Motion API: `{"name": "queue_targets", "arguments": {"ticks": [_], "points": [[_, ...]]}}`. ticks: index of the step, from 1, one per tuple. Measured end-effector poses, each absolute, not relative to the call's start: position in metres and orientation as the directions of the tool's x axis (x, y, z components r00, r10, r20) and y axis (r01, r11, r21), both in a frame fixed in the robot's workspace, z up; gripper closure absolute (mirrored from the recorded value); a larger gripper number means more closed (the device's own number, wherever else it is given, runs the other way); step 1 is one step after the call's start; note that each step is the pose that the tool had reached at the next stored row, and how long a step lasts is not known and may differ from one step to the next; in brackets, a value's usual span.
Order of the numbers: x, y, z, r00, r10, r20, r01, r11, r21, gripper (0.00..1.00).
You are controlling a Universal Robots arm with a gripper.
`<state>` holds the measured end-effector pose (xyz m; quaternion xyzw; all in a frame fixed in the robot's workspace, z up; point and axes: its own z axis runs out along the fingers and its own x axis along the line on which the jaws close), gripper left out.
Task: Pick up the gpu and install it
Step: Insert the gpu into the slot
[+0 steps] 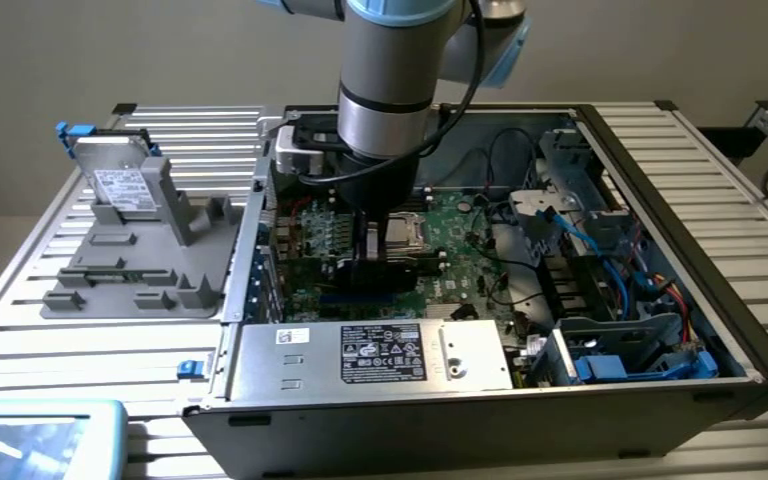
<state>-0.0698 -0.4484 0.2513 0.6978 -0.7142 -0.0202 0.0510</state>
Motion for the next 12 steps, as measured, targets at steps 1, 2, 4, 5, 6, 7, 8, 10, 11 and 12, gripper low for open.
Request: {"name": "queue_targets", "arguments": {"ticks": [1, 2, 4, 5, 6, 7, 8, 10, 11, 12], "points": [[-0.0699, -0.4485, 0.2514, -0.021, -0.999, 0.045, -0.995, 0.025, 0.100, 0.72], [-0.0700, -0.4485, 0.2514, -0.021, -0.999, 0.045, -0.995, 0.025, 0.100, 0.72], [-0.0702, -0.4489, 0.2514, -0.021, -0.999, 0.045, -0.995, 0.025, 0.100, 0.72], [-0.0702, -0.4489, 0.2514, -0.021, -0.999, 0.045, -0.995, 0.025, 0.100, 0.72], [-0.0702, -0.4490, 0.2514, -0.021, -0.999, 0.045, -0.995, 0.025, 0.100, 0.72], [-0.0702, -0.4490, 0.2514, -0.021, -0.999, 0.046, -0.995, 0.025, 0.100, 0.72], [-0.0702, -0.4490, 0.2512, -0.021, -0.999, 0.046, -0.995, 0.025, 0.100, 0.72], [-0.0703, -0.4490, 0.2505, -0.021, -0.999, 0.048, -0.995, 0.026, 0.100, 0.72], [-0.0703, -0.4490, 0.2501, -0.021, -0.999, 0.050, -0.995, 0.026, 0.100, 0.72], [-0.0704, -0.4490, 0.2501, -0.021, -0.999, 0.050, -0.995, 0.026, 0.100, 0.72]]}}
